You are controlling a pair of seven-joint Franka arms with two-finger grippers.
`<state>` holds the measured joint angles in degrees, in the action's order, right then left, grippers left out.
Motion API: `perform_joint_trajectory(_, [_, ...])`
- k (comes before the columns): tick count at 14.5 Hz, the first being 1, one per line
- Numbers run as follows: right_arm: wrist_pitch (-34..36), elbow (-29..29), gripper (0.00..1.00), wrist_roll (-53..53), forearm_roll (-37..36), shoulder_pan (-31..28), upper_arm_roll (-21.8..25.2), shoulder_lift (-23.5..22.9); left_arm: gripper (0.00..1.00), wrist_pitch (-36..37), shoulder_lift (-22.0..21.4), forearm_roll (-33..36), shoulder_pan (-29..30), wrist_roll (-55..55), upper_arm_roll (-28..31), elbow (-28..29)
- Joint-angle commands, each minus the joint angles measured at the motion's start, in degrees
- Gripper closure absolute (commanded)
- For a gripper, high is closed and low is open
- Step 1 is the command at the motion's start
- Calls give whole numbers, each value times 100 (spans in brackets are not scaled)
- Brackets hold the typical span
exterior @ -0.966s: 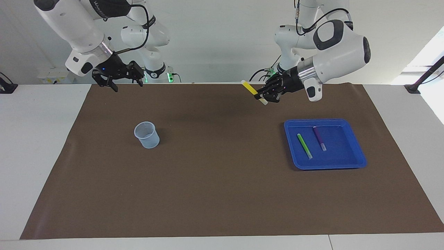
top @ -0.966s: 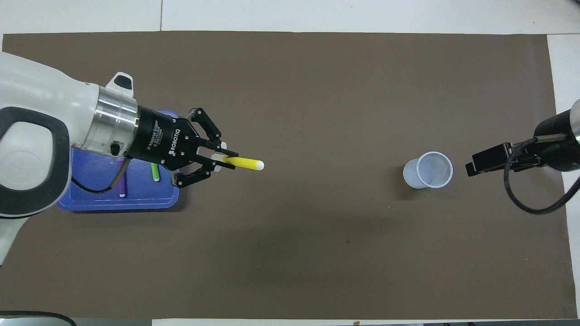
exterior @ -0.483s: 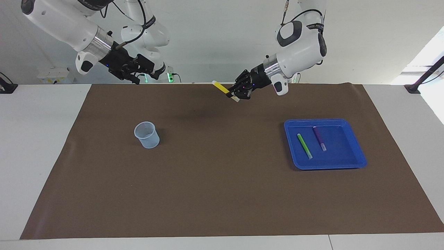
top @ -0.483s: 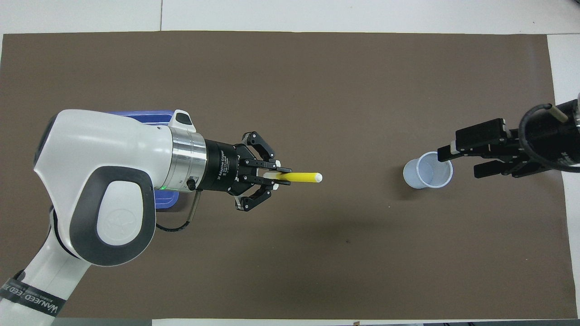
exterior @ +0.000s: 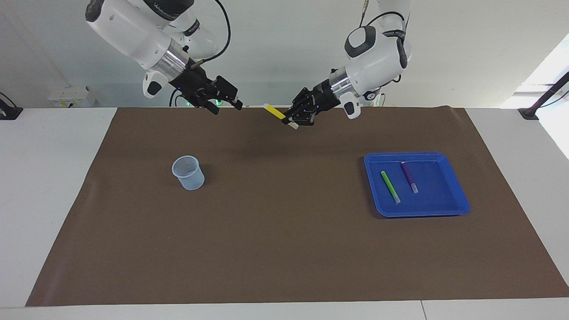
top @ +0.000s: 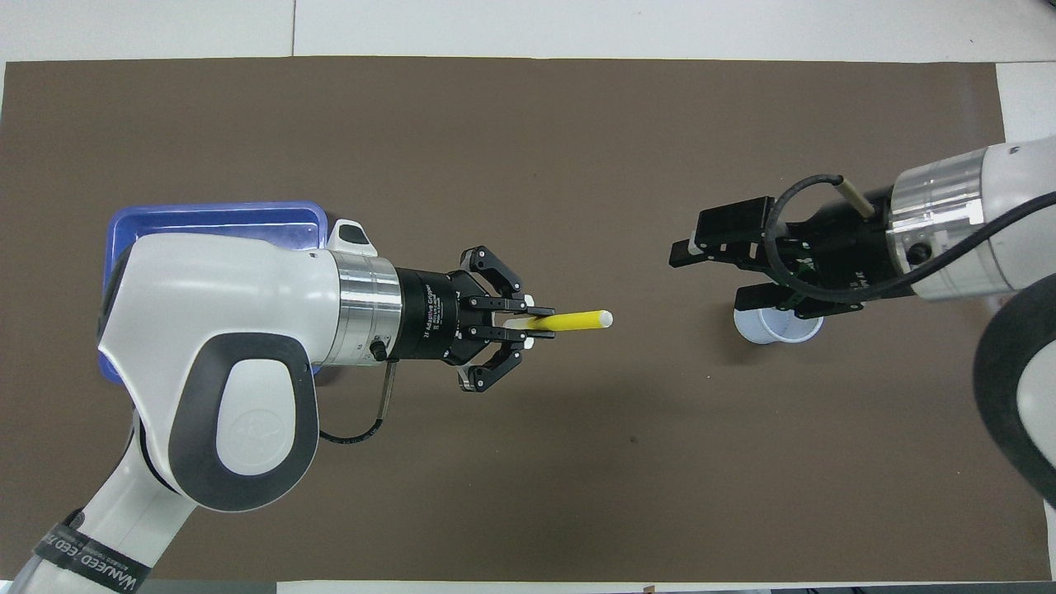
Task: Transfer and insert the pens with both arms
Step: 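Bring the yellow pen toward the right gripper and close the right gripper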
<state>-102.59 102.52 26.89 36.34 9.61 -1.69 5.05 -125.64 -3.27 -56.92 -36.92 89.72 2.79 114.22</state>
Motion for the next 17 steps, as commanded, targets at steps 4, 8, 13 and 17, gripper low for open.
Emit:
perform_joint_trajectory(4, [-614,480,2,378,154,366,11,322,100,-506,-201,-144,-412,133,73,241])
perform_joint_trajectory(8, [-306,445,7,352,145,427,11,322,100,-532,-201,-153,-412,133,73,250])
perform_joint_trajectory(13, [-200,444,11,387,145,454,11,339,100,-611,-192,-276,-421,133,73,250])
perform_joint_trajectory(17, [-208,444,19,378,154,454,-95,357,100,-655,-192,-276,-483,124,81,250])
